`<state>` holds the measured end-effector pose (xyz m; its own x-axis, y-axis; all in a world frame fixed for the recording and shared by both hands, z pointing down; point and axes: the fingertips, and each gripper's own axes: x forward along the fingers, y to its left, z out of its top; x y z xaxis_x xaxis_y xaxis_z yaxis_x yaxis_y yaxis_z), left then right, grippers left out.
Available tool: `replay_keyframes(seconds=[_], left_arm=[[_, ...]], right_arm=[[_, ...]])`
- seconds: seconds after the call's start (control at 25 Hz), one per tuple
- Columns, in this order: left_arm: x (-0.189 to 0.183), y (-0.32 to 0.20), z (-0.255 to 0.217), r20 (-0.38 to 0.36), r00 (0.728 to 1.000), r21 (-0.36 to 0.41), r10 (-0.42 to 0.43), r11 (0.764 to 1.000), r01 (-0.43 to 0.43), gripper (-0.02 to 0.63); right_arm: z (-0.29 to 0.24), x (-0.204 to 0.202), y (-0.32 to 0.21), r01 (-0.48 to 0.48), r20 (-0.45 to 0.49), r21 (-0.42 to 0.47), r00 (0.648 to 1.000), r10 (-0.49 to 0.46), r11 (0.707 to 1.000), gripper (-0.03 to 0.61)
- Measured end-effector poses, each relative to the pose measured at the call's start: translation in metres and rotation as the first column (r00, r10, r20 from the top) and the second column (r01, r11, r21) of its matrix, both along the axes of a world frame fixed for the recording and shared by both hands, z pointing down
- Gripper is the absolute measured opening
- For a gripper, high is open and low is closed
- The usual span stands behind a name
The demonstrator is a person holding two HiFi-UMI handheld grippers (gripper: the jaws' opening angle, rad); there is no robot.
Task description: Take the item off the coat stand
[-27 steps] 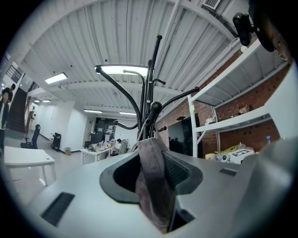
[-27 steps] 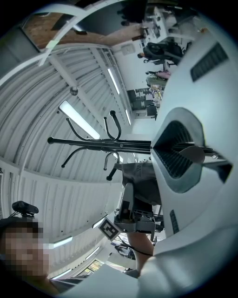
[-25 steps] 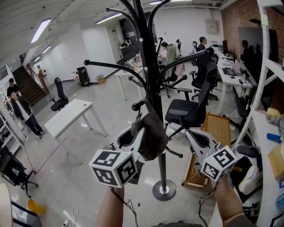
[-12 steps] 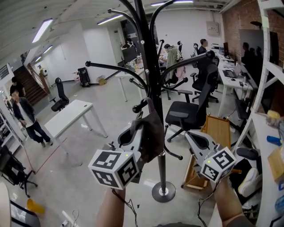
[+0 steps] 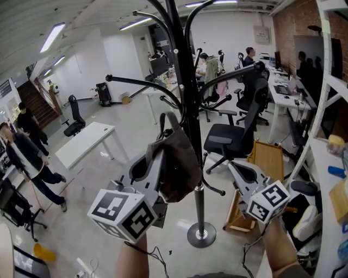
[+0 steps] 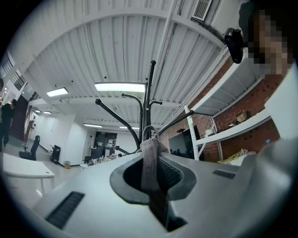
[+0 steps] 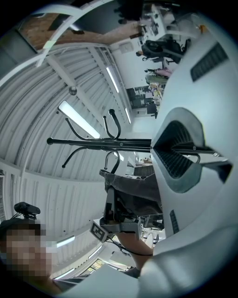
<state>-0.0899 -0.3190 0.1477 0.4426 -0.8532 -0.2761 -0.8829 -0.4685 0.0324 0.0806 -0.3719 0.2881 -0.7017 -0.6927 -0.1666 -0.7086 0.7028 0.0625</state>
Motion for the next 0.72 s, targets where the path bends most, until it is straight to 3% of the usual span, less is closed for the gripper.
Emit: replay_keyframes(seconds=[0.24, 0.72], left_arm=[[-0.018, 0.018, 0.005, -0.028, 0.999, 0.010, -0.019, 1.000, 0.020, 0.023], [-0.050, 0.037, 0.083, -0.073, 0.996, -0.118, -0.049, 0.992, 0.040, 0.023]], right_arm=[[0.003, -0.008, 0.003, 0.010, 0.009, -0.009, 1.000, -0.010, 1.000, 0.009], [0.031, -0.027, 0.020, 0.025, 0.006, -0.059, 1.000, -0.025, 0.998, 0.008]])
